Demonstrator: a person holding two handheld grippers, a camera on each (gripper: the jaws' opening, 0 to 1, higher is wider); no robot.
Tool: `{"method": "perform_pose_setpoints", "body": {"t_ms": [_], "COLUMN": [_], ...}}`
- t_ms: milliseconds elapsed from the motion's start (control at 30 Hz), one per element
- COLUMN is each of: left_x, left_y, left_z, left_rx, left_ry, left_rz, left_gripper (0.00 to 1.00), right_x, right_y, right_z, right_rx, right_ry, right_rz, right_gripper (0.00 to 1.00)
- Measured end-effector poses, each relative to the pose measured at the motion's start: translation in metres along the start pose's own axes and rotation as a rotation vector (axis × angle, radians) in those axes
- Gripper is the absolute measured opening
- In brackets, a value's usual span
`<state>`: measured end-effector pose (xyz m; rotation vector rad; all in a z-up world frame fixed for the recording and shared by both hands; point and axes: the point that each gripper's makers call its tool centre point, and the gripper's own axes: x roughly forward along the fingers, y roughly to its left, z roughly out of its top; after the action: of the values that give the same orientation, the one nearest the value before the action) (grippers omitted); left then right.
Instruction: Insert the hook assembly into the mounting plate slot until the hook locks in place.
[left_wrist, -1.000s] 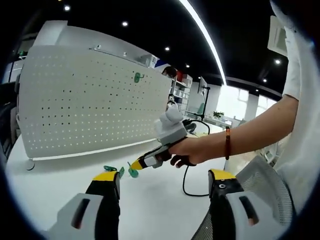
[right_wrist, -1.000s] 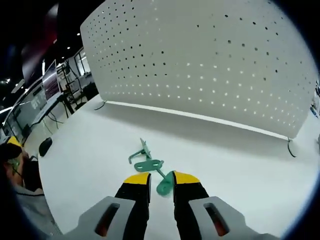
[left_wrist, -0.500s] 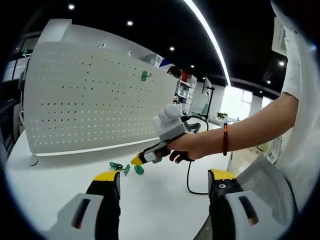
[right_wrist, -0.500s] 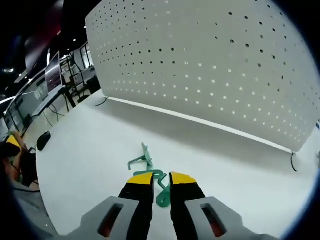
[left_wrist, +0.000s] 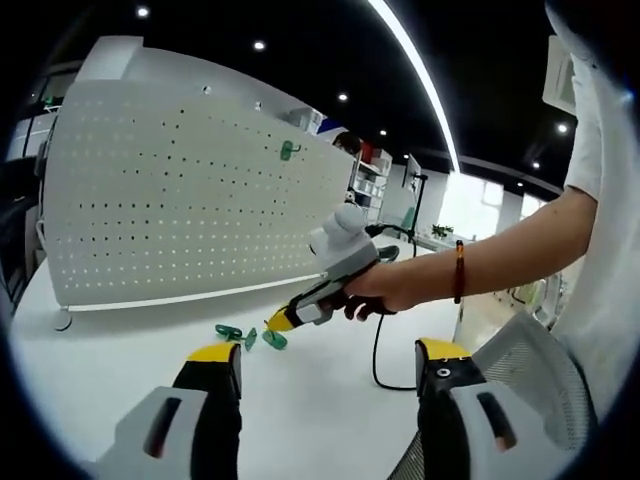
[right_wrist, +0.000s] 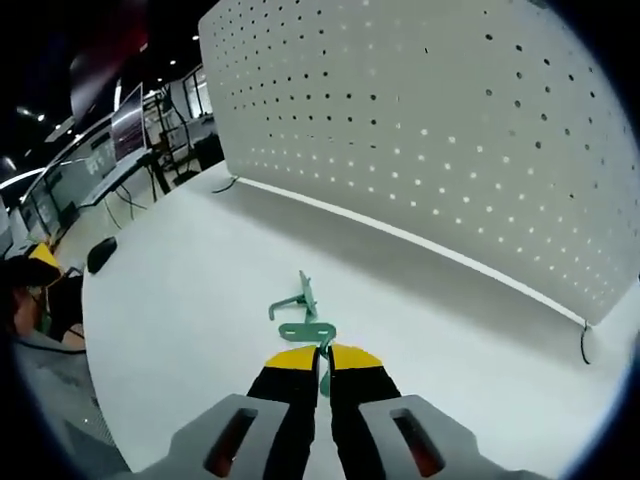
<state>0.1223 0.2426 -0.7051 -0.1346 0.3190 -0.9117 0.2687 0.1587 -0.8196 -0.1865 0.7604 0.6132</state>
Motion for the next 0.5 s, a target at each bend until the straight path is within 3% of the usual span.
{"method": "perform_pose_setpoints", "body": {"t_ms": [267, 500], "left_x": [-0.002, -0.004], "left_y": [0.002, 0.006], "left_z": [0.0, 0.003], "left_rx": [-0.005, -0.014], "left_ry": [-0.009, -0.024], "left_rz": [0.004, 0.014], "left_gripper": [0.72, 0.71], "right_x": [0.005, 0.013], "right_y": [-0.004, -0.006], "right_z": [-0.014, -0.023], "right_rx": [-0.005, 0.019], "right_ry": [0.095, 0.131], "right_rz": [-0.039, -0.063], "right_gripper": [0.11, 0.11]}}
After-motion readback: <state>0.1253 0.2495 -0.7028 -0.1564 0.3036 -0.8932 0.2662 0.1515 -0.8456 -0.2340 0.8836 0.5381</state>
